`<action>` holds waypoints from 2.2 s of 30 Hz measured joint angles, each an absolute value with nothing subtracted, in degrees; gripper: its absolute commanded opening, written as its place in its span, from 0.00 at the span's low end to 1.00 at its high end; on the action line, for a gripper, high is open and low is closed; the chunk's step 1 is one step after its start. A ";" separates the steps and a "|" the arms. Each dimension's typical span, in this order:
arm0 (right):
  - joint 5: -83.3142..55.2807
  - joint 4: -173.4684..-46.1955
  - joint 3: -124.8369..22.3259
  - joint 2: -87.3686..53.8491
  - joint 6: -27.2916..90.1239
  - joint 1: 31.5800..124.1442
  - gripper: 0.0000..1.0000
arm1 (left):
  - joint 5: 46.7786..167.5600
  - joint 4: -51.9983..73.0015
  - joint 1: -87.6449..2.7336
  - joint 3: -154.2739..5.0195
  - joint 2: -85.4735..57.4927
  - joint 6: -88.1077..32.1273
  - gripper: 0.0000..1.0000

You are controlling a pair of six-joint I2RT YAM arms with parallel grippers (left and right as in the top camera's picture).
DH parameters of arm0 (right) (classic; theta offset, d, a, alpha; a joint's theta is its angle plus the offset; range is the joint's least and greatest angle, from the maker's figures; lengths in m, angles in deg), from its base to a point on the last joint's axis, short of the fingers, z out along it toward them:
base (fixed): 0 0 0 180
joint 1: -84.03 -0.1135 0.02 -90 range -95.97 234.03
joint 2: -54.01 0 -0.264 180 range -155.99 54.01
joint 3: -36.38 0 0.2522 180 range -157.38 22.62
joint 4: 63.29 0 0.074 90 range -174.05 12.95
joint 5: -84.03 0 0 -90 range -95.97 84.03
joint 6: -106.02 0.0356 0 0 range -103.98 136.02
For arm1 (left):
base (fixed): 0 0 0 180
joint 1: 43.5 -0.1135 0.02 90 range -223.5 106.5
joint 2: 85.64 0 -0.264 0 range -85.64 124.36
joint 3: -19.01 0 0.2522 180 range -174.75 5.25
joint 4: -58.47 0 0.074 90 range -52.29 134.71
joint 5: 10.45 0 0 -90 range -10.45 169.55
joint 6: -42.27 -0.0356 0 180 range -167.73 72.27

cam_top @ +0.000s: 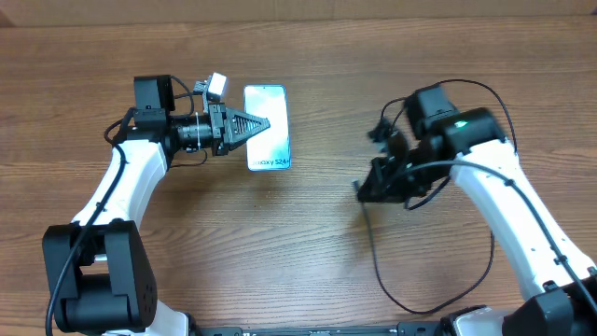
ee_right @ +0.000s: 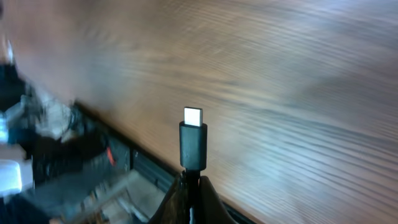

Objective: Plug charger to phone and switch on socket

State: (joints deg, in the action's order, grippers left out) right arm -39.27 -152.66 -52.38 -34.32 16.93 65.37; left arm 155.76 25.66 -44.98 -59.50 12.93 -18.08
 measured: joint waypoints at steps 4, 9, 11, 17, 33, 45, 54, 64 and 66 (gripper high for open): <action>-40.71 -147.33 -49.43 -34.26 18.89 58.53 0.04 | 156.78 25.64 -44.50 -59.50 12.93 -18.08 0.04; -36.78 -143.31 -48.03 -34.23 25.12 50.42 0.04 | 157.16 25.53 -44.24 -59.50 12.93 -18.06 0.04; -34.29 -143.07 -48.03 -34.23 27.48 46.84 0.04 | 157.11 25.46 -44.24 -59.50 12.93 -18.06 0.04; -31.45 -142.74 -48.03 -34.23 34.10 39.69 0.04 | 156.28 25.38 -44.24 -59.50 12.93 -18.03 0.04; -27.54 -135.90 -48.01 -34.21 41.82 37.85 0.04 | 153.77 24.63 -44.24 -59.50 12.93 -17.90 0.04; -25.04 -128.31 -48.01 -34.21 44.38 37.85 0.04 | 151.01 24.15 -44.24 -59.50 12.93 -17.90 0.04; -24.85 -120.53 -48.01 -34.21 44.57 37.85 0.04 | 148.57 22.10 -44.24 -59.50 12.93 -17.90 0.04; -23.34 -119.83 -48.01 -34.23 47.37 39.49 0.04 | 149.13 23.21 -44.24 -59.50 12.93 -19.28 0.04; -23.60 -119.00 -48.01 -34.21 47.94 40.21 0.04 | 149.94 24.33 -44.24 -59.48 12.93 -19.70 0.04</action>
